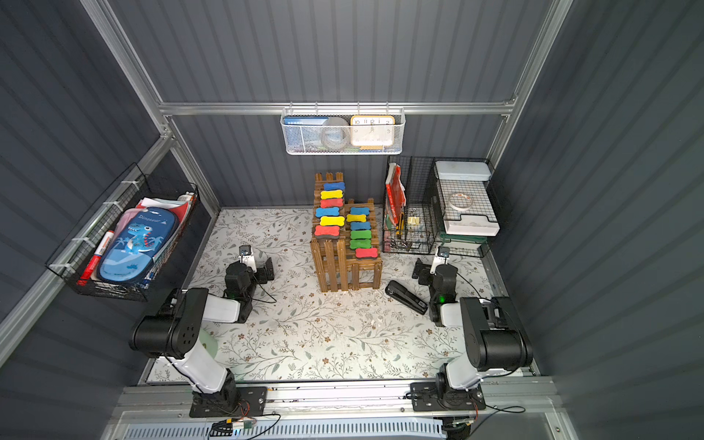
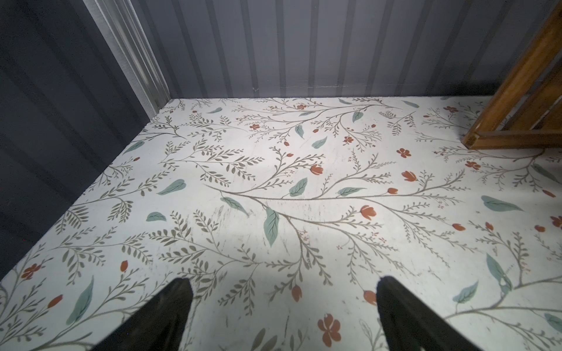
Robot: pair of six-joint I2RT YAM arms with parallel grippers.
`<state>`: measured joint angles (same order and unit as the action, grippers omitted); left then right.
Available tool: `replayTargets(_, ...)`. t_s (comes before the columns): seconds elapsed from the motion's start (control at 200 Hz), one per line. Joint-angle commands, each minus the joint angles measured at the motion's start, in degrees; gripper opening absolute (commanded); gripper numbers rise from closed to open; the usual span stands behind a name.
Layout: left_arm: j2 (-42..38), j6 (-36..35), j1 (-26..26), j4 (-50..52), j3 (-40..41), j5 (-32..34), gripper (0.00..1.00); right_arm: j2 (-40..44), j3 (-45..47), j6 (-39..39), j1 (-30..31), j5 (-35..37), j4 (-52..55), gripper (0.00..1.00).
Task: Remove the whiteboard erasers from the shelf
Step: Adjust the shelf at the center of the board.
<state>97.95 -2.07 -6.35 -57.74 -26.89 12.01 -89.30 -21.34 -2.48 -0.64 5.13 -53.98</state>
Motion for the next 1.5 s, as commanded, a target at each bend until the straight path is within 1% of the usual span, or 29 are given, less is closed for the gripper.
replayTargets(0.0,-0.2,-0.3,-0.1,0.2,-0.7,0.2,0.99,-0.2,-0.5,0.0,-0.2,-0.4,-0.1,0.99)
replayTargets(0.625,-0.3,-0.3,-0.1,0.1,-0.5,0.2,0.99,0.0,-0.4,-0.9,-0.4,0.3,0.1,0.99)
replayTargets(0.675,-0.9,0.2,-0.1,-0.6,-1.3,2.1,0.99,0.6,-0.1,-1.6,-0.3,2.4,-0.7,0.99)
replayTargets(0.72,-3.3,0.6,-0.1,7.2,-4.2,2.9,0.99,2.8,-0.2,-2.4,-0.3,5.2,1.2,0.99)
replayTargets(0.76,-4.6,1.3,-0.1,14.8,-7.8,2.9,0.99,5.1,-1.1,-3.1,-0.2,7.3,5.5,0.99)
replayTargets(0.82,-4.5,1.9,-0.1,22.0,-12.0,4.3,0.99,8.4,-3.2,-3.6,-0.2,7.7,13.4,0.99)
replayTargets(0.865,-4.7,2.1,-0.2,25.6,-14.1,4.6,0.99,10.8,-4.8,-4.2,-0.2,7.5,19.8,0.99)
replayTargets(0.915,-5.3,2.8,-0.2,27.8,-15.6,5.7,0.99,13.1,-6.1,-5.9,0.0,9.1,24.6,0.99)
replayTargets(1.021,-8.0,8.4,-0.2,28.9,-17.6,8.5,0.99,16.8,-7.4,-7.2,0.3,12.6,29.2,0.99)
replayTargets(1.111,-9.7,12.7,-0.2,27.8,-19.7,7.9,0.99,19.1,-9.4,-8.0,0.5,15.8,34.3,0.99)
replayTargets(1.146,-9.4,16.2,-0.1,29.5,-21.9,8.9,0.99,19.4,-10.1,-11.2,0.5,18.4,35.4,0.99)
replayTargets(1.201,-8.3,22.6,-0.1,36.5,-27.1,12.4,0.99,19.5,-10.4,-20.2,0.4,24.1,35.9,0.99)
replayTargets(1.216,-8.0,26.4,-0.1,39.9,-29.2,13.1,0.99,19.5,-10.4,-23.0,0.4,26.0,35.8,0.99)
replayTargets(1.221,-7.9,26.4,-0.1,41.9,-29.7,13.8,0.99,19.4,-10.4,-23.9,0.3,26.5,35.7,0.99)
replayTargets(1.226,-7.8,28.5,-0.1,43.4,-30.3,13.8,0.99,19.5,-10.4,-24.8,0.3,26.8,35.6,0.99)
replayTargets(1.231,-7.7,28.5,-0.1,44.7,-31.3,14.5,0.99,19.5,-10.4,-25.6,0.3,27.4,35.6,0.99)
replayTargets(1.236,-7.6,30.4,-0.1,45.9,-32.0,14.5,0.99,19.4,-10.4,-26.7,0.3,28.0,35.8,0.99)
replayTargets(1.241,-7.4,30.4,-0.1,47.6,-32.6,15.3,0.99,19.5,-10.5,-27.9,0.3,28.5,36.3,0.99)
replayTargets(1.246,-7.3,32.4,-0.1,49.0,-33.4,15.3,0.99,19.5,-10.6,-28.5,0.3,29.0,37.0,0.99)
replayTargets(1.261,-6.8,34.1,-0.1,53.0,-35.4,17.2,0.99,19.5,-11.0,-32.4,0.3,29.9,39.2,0.99)
replayTargets(1.266,-6.7,36.0,-0.1,54.3,-36.1,17.2,0.99,19.4,-11.1,-33.4,0.3,30.3,40.0,0.99)
replayTargets(1.271,-6.5,36.0,-0.1,55.5,-36.8,18.0,0.99,19.4,-11.3,-34.4,0.3,30.6,40.9,0.99)
replayTargets(1.291,-5.8,39.0,0.0,60.6,-39.5,18.6,0.99,21.5,-11.9,-38.3,0.2,31.5,44.7,0.99)
replayTargets(1.306,-5.3,39.9,0.1,63.3,-41.1,18.1,0.99,22.1,-12.1,-40.1,0.0,31.4,46.8,0.99)
replayTargets(1.321,-4.8,39.4,0.4,64.3,-42.2,16.6,0.99,22.4,-12.1,-40.4,-0.1,30.3,47.4,0.99)
replayTargets(1.351,-4.0,36.2,0.8,64.9,-44.0,12.4,1.00,22.9,-11.2,-38.0,-1.0,26.1,45.3,0.99)
replayTargets(1.396,-3.1,32.8,0.8,66.3,-46.3,9.7,0.99,23.3,-9.7,-35.5,-1.3,22.0,41.2,0.99)
replayTargets(1.451,-3.2,32.0,0.9,65.8,-46.5,5.9,0.99,23.9,-8.0,-37.8,-1.4,20.2,38.8,0.97)
replayTargets(1.496,-4.1,32.3,0.9,64.9,-45.7,5.2,0.99,24.1,-6.8,-39.7,-1.4,19.6,36.6,0.99)
